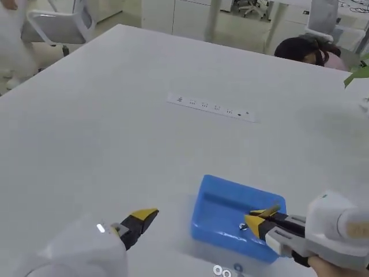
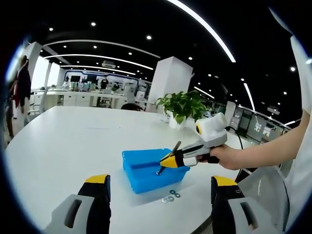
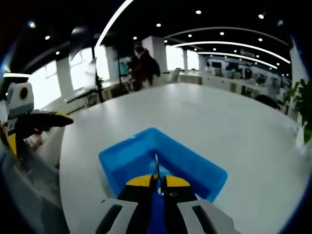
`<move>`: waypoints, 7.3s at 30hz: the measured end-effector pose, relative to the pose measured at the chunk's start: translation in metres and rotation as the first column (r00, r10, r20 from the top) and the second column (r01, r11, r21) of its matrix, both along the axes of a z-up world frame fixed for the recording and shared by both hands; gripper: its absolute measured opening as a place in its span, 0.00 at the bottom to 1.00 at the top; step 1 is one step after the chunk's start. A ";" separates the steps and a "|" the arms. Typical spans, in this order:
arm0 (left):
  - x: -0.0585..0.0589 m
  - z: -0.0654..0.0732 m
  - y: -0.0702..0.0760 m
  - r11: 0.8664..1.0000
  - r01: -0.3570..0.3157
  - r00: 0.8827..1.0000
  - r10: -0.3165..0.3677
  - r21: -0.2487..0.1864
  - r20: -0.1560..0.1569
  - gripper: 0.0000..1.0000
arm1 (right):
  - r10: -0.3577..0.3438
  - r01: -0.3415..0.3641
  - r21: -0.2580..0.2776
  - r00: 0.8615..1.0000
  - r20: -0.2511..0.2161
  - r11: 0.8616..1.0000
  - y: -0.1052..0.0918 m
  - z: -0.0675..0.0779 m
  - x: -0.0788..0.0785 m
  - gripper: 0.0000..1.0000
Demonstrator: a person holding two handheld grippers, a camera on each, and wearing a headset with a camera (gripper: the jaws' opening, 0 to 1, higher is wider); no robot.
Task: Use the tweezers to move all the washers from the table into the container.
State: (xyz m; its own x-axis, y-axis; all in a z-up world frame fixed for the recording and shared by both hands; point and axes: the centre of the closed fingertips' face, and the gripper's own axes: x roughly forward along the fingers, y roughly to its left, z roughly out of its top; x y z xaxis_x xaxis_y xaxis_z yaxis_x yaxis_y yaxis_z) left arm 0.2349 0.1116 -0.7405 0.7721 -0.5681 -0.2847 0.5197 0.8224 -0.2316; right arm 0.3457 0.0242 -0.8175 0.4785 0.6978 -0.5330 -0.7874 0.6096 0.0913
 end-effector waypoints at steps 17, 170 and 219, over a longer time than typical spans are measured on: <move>0.000 -0.001 0.001 1.000 -0.001 1.000 0.001 0.009 -0.002 0.85 | -0.028 0.024 0.057 0.998 0.061 0.998 0.002 0.040 0.008 0.05; 0.022 0.059 0.022 0.958 0.063 0.998 -0.060 -0.279 0.019 0.38 | 0.408 -0.426 0.165 0.903 0.134 0.889 0.044 0.128 -0.076 0.02; 0.008 0.033 -0.079 0.718 0.681 0.718 -0.693 0.144 0.060 0.00 | 0.572 -0.575 0.106 0.818 0.060 0.811 0.013 0.047 -0.103 0.06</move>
State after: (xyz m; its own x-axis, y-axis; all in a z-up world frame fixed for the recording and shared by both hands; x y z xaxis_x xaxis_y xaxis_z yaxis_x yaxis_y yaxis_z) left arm 0.2432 0.0322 -0.7078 0.2080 -0.9254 -0.3168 0.9664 0.2445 -0.0797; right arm 0.2424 0.0375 -0.7702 -0.0163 0.9043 -0.4265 -0.9936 0.0330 0.1079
